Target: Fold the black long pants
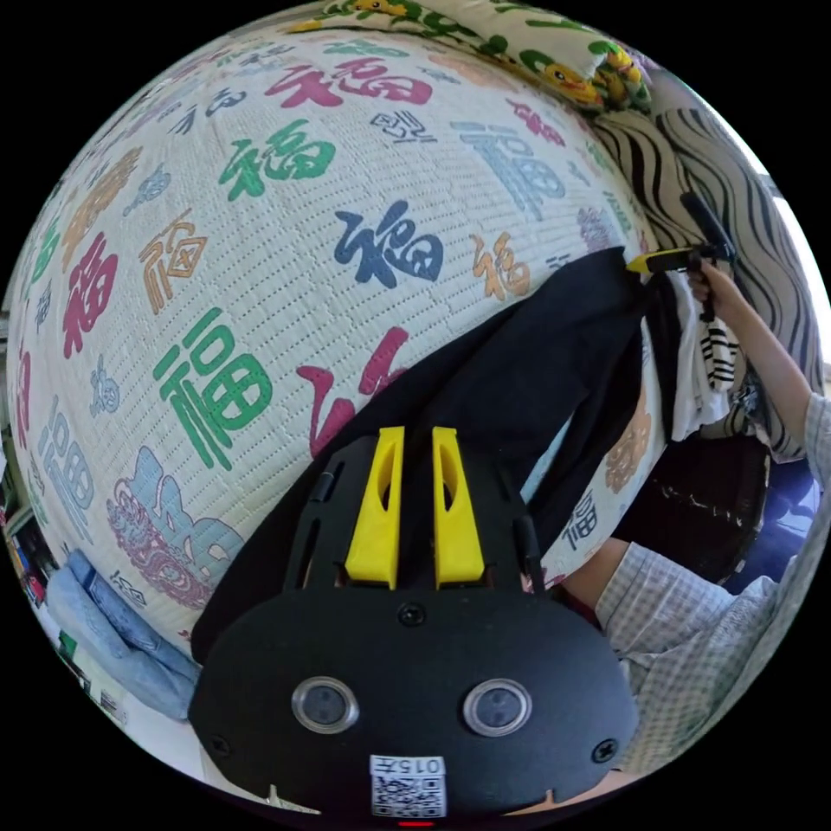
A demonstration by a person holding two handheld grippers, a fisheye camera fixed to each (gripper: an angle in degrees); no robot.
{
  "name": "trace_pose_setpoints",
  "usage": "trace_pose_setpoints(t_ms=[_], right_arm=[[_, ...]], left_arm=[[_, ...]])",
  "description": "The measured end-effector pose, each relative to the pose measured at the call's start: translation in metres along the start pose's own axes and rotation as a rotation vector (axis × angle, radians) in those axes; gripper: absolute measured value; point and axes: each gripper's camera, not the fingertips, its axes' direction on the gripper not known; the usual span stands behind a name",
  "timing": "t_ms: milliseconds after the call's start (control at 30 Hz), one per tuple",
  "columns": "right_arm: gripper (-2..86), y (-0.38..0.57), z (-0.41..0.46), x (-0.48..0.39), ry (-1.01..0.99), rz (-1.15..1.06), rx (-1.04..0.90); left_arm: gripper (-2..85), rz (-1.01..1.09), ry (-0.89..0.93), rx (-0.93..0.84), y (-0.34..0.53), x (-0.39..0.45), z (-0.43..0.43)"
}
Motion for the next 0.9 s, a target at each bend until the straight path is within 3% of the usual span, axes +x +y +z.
trace_pose_setpoints(t_ms=[267, 400, 467, 600, 700, 833, 900], right_arm=[[0.7, 0.014, -0.065, 0.017, 0.060, 0.003, 0.102], [10.3, 0.018, -0.065, 0.034, 0.043, 0.033, -0.037], [9.4, 0.018, -0.055, 0.035, 0.014, 0.035, -0.075], [2.2, 0.022, -0.058, 0.015, 0.287, -0.039, -0.088], [0.7, 0.025, -0.063, 0.011, 0.251, -0.084, -0.129], [0.0, 0.023, -0.110, 0.019, 0.139, -0.058, 0.003], [0.1, 0.018, -0.131, 0.021, 0.134, -0.063, 0.051]], left_arm=[[0.7, 0.051, 0.062, 0.001, -0.015, 0.014, -0.048], [3.6, 0.055, 0.112, 0.000, -0.017, 0.017, -0.064], [4.9, 0.048, 0.125, 0.017, -0.016, 0.019, -0.071], [5.4, -0.002, 0.168, 0.052, -0.011, 0.019, -0.082], [4.8, -0.004, 0.126, 0.007, -0.009, 0.023, -0.081], [0.9, 0.040, 0.115, -0.007, -0.009, 0.032, -0.085], [0.1, 0.107, 0.022, 0.006, -0.009, 0.046, -0.095]])
